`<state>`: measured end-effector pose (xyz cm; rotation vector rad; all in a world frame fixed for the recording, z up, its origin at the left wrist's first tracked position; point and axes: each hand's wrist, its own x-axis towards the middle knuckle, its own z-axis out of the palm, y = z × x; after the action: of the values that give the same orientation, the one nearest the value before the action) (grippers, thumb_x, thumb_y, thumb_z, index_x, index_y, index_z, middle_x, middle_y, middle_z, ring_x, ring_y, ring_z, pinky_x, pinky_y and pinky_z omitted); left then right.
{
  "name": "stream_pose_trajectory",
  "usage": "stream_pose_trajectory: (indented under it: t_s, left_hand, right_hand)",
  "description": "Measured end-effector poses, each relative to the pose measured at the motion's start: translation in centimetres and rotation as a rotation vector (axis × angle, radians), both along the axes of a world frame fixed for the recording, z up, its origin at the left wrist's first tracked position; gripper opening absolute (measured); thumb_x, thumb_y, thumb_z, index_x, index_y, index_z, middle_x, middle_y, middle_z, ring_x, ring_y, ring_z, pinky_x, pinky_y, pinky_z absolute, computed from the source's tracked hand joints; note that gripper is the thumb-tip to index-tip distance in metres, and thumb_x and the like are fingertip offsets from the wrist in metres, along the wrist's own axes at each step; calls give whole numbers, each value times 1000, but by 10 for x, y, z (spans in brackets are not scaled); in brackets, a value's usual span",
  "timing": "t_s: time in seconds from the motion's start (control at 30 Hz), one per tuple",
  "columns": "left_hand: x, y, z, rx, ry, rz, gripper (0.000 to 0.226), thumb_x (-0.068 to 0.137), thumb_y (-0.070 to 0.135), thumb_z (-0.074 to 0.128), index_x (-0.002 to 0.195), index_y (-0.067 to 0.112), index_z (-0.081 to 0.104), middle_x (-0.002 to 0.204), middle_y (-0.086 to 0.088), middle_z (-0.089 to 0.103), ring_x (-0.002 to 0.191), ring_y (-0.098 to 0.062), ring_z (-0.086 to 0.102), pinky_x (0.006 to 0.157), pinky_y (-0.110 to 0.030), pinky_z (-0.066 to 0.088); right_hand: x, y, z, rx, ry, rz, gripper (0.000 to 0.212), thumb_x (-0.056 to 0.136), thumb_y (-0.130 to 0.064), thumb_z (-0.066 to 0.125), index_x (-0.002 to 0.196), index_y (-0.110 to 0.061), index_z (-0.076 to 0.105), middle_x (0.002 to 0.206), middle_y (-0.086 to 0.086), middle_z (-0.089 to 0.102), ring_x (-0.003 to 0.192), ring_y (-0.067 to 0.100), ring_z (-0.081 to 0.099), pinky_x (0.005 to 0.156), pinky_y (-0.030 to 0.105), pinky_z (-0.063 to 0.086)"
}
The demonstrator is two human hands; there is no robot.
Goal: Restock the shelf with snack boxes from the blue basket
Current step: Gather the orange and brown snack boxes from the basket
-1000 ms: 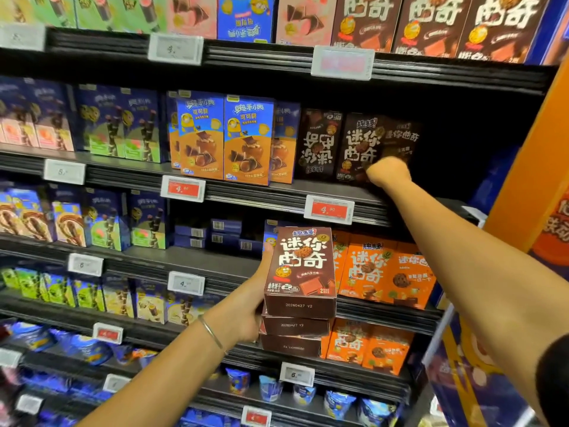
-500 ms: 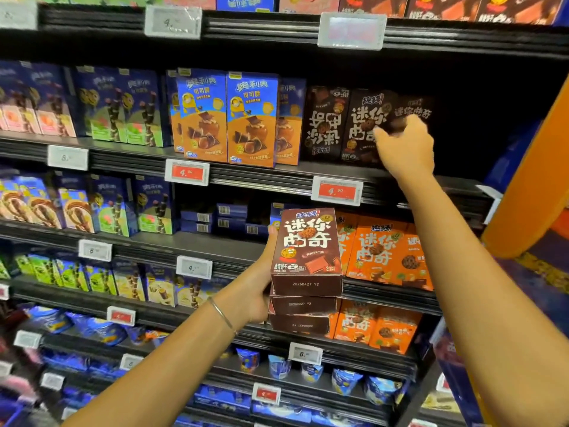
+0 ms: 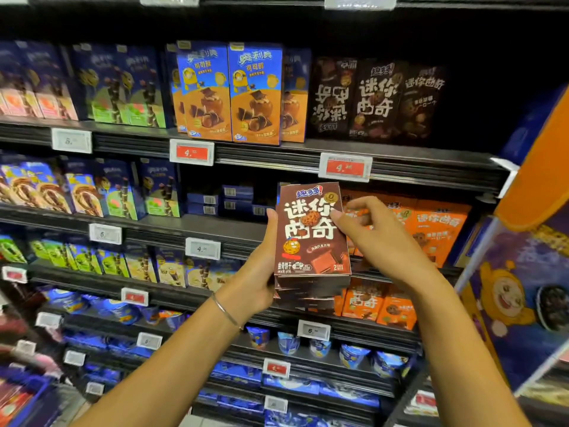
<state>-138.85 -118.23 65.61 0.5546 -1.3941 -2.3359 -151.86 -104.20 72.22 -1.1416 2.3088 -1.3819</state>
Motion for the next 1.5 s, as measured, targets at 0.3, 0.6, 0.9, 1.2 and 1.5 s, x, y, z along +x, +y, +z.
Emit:
stream_pose_trajectory:
  t_s: [0.3, 0.6, 0.9, 1.2, 1.5]
  left_hand:
    - [-7, 3, 17, -300, 149, 320, 93, 82, 84, 61, 149, 20, 50, 130, -9, 74, 116, -32, 73, 103, -58, 56]
    - [0, -14, 28, -374, 197, 370, 71, 75, 65, 80, 134, 33, 57, 118, -1, 79, 102, -25, 79, 72, -33, 65]
    - [-3, -6, 81, -463, 451, 490, 51, 88, 54, 72, 133, 34, 60, 129, -6, 73, 111, -28, 76, 80, -37, 64]
    - [-39, -8, 159, -578, 503, 465, 48, 103, 38, 62, 144, 17, 47, 138, -15, 67, 116, -29, 73, 91, -45, 63]
    - [-51, -13, 172, -589, 456, 497, 55, 105, 39, 62, 151, 18, 41, 139, -10, 67, 115, -24, 74, 87, -38, 64]
  right_hand:
    - [6, 25, 22, -153, -186, 221, 37, 89, -34, 71, 122, -27, 58, 96, 6, 71, 86, 17, 75, 59, 33, 61]
    - [-52, 41, 87, -488, -41, 47, 32, 93, -32, 70, 123, -29, 59, 97, -5, 76, 91, 7, 75, 58, 26, 59]
    - [-155, -11, 108, -640, 23, -384, 36, 95, -35, 65, 129, -23, 58, 115, -2, 69, 93, 8, 71, 64, 21, 58]
    - [-215, -44, 103, -515, 53, -695, 37, 94, -9, 55, 130, -5, 52, 131, 14, 59, 115, 31, 61, 80, 30, 50]
    - [-239, -61, 110, -342, 29, -729, 42, 93, -10, 56, 133, 0, 56, 137, 20, 56, 121, 37, 59, 99, 39, 52]
